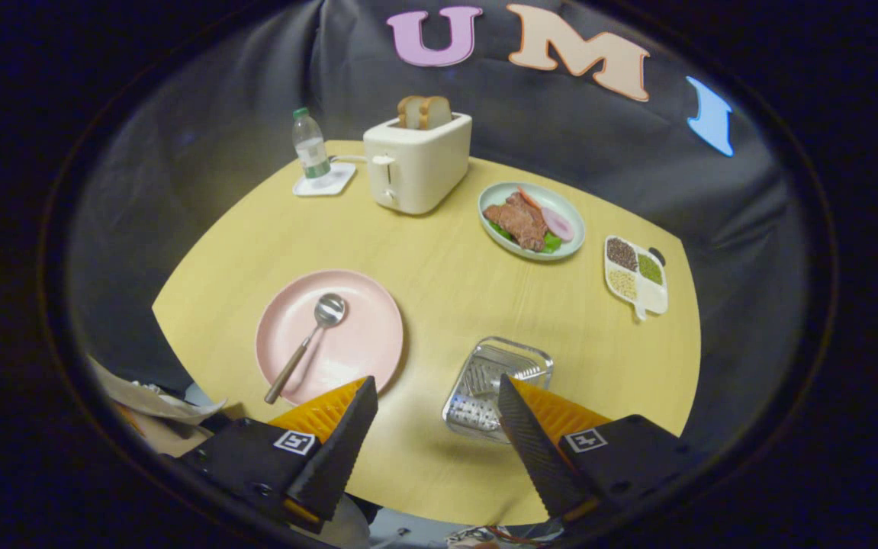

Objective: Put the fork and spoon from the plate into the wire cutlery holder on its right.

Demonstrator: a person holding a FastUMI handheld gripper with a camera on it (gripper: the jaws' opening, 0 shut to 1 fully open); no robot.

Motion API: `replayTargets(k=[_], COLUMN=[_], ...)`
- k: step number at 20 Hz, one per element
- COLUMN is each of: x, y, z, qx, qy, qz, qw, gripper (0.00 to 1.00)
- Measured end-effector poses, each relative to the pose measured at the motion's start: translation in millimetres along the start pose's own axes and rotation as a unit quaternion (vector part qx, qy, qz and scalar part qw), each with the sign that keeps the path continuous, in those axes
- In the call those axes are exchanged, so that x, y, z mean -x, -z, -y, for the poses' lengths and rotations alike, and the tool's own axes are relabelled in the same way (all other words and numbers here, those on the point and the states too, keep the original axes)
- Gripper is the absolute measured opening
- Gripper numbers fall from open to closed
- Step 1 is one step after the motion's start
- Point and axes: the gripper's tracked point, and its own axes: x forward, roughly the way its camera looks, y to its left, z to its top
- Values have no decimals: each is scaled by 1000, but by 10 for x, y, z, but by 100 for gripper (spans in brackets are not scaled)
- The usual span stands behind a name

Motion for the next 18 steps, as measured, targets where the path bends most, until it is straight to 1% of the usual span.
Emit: replayTargets(k=[4, 5, 9, 13, 18], x=[71, 78, 45, -95, -448], y=[-147, -170, -141, -164, 17], z=[-328, -413, -616, -909, -1161], qx=[-16, -20, -32, -46, -57], qy=[7, 8, 35, 31, 36], qz=[71, 82, 114, 160, 153], qw=[997, 996, 992, 986, 986], gripper=[100, 100, 100, 100, 100])
